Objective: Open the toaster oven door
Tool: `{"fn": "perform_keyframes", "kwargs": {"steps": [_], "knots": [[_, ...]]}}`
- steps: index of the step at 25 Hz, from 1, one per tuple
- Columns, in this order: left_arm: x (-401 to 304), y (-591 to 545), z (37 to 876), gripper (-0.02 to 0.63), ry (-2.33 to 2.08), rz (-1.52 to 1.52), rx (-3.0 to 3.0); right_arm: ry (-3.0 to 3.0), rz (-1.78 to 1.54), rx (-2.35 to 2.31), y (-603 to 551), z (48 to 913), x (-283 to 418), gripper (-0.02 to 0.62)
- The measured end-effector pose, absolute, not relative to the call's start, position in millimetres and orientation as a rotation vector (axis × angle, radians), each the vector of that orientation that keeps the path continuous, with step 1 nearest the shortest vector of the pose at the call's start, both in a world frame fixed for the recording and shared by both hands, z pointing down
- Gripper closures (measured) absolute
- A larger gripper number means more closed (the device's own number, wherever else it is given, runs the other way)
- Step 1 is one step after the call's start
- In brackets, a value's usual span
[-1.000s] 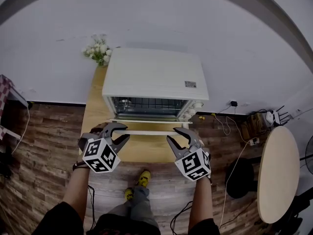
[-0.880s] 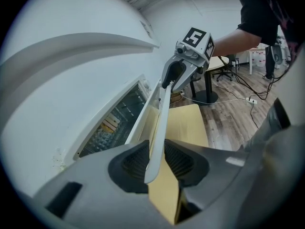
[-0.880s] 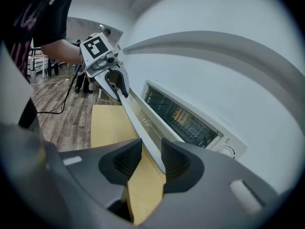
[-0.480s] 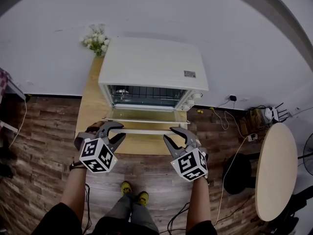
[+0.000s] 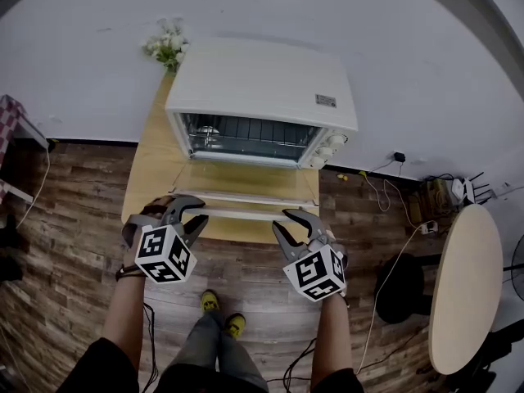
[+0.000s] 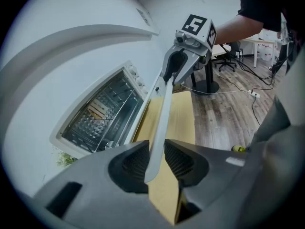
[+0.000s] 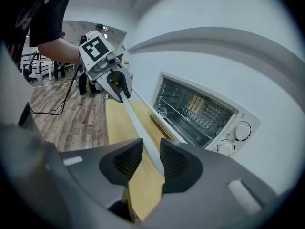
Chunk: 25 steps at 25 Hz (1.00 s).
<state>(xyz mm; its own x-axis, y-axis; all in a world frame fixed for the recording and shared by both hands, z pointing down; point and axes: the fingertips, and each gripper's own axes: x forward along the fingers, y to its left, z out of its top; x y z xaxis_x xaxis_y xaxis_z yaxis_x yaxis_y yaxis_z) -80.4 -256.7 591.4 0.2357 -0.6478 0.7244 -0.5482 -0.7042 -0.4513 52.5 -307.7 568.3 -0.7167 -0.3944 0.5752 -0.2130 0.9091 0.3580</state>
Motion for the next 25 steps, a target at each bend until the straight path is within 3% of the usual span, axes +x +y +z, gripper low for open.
{"fn": "perform_keyframes", "kwargs": {"steps": [25], "knots": [[-68.7,-228.2,653.3,0.497,1.325,-1.433,-2.224,-2.452,-0.402,0.505,-282.3,634.6,63.1,0.472]]}}
